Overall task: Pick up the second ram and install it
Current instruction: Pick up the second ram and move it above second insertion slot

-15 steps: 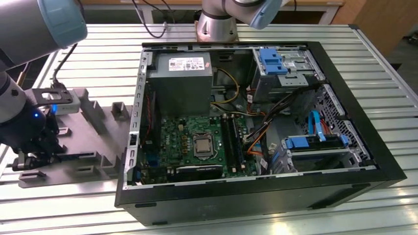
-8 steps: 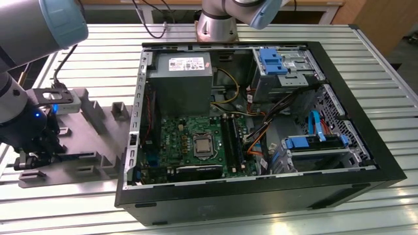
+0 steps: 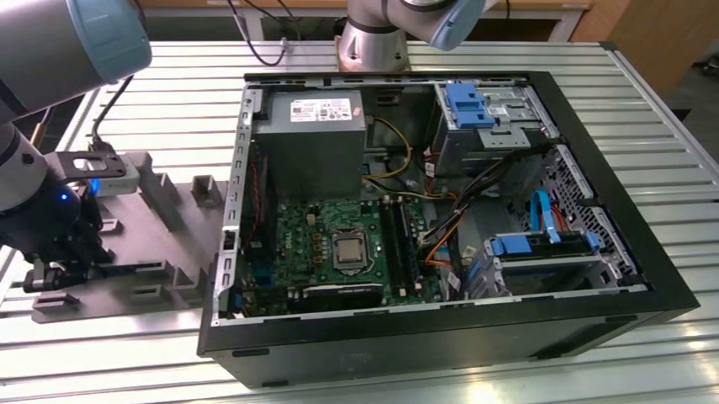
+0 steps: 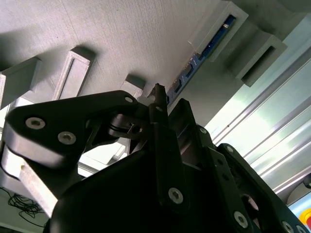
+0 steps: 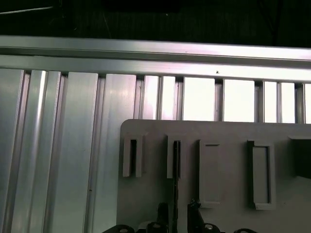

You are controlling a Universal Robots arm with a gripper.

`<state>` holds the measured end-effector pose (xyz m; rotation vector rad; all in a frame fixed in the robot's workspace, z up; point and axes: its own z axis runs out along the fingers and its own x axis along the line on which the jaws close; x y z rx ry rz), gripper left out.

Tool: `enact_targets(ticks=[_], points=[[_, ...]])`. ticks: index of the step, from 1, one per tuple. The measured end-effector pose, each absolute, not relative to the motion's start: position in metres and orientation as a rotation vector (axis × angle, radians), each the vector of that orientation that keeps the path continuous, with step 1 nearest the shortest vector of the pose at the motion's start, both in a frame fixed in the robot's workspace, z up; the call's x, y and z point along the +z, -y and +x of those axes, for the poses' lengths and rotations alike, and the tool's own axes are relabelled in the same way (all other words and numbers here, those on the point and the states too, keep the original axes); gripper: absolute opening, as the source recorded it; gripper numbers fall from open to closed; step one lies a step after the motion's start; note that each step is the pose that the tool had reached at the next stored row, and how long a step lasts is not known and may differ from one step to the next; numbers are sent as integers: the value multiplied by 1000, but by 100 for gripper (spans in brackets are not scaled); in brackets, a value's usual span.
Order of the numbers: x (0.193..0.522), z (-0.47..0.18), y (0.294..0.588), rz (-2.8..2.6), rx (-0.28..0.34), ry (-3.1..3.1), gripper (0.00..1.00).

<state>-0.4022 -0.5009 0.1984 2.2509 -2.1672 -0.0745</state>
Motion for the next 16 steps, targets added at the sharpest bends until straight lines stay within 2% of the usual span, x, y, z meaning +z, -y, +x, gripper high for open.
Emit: enact_targets(ticks=[8,9,15,16], points=[[199,-402,501,2251,-75,2167,29],[199,-402,501,2251,-74,2167,22],[199,-402,501,2251,-74,2167,20],[199,-402,501,2251,-74,2167,14]])
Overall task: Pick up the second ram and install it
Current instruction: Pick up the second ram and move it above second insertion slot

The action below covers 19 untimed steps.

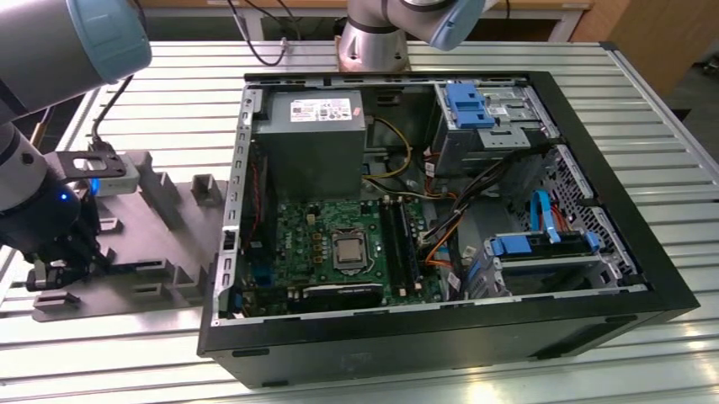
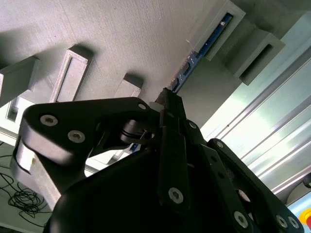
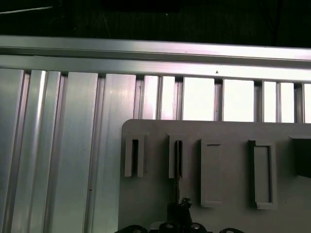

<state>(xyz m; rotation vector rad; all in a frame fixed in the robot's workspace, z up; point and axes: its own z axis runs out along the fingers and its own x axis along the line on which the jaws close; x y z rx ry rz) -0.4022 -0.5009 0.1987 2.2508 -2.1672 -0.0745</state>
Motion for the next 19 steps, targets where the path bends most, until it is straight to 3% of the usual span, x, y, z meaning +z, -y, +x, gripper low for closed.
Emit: enact_targets(ticks=[19], points=[[201,-402,501,2251,-74,2167,11]])
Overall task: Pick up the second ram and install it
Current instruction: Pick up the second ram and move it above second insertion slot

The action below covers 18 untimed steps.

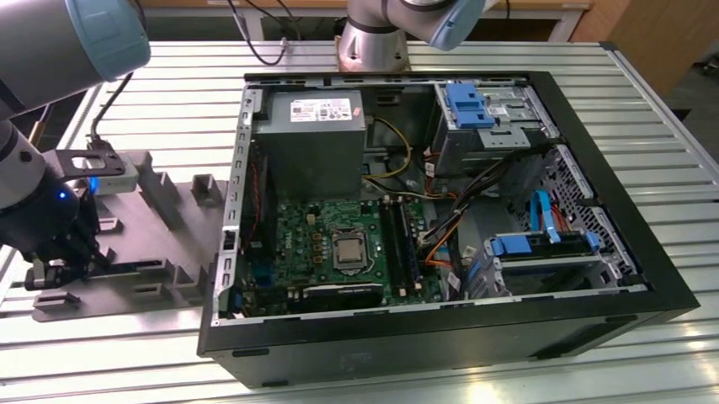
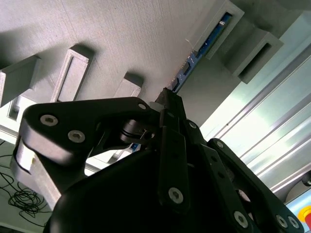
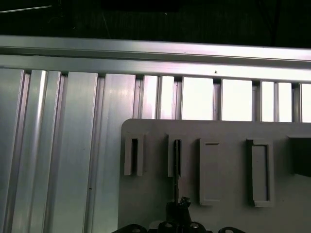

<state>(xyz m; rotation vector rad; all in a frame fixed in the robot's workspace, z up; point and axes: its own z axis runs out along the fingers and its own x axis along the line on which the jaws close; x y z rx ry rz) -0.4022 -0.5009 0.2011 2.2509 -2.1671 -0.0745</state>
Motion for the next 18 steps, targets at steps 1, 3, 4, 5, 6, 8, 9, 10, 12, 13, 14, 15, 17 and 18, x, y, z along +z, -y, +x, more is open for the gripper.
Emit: enact_targets(ticks=[1,3,4,5,6,8,9,10,12,13,14,15,17,18], points=[[201,-402,501,2251,-74,2167,11],[201,-402,501,2251,-74,2167,11],[201,-402,501,2251,-74,2167,11],[201,-402,501,2251,-74,2167,11],[202,-402,501,2251,-75,2167,11],[203,-402,501,2251,-74,2167,11],[205,-402,501,2251,-74,2167,11],[206,-402,501,2251,-74,2167,11],[209,-402,501,2251,-74,2167,11],[210,-402,501,2251,-75,2167,11],[212,-402,501,2251,-75,2167,11],[213,-402,501,2251,-76,2168,11],[217,-402,501,2252,-76,2168,11],[219,-402,501,2252,-76,2168,11]])
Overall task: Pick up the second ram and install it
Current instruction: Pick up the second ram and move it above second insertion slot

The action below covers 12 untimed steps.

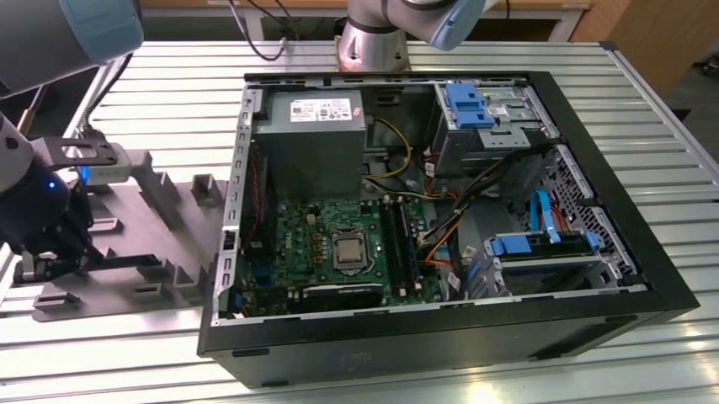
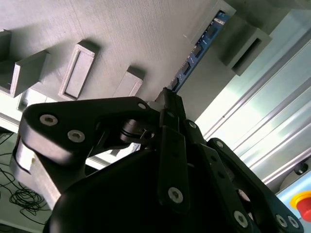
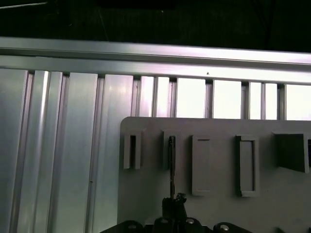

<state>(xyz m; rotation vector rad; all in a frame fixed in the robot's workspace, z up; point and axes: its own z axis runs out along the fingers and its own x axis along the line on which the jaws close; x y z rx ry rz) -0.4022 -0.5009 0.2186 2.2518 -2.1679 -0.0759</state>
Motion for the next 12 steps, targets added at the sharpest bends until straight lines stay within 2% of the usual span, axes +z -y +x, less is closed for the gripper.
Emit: enact_targets(ticks=[12], points=[[239,-402,501,2254,-79,2170,11]])
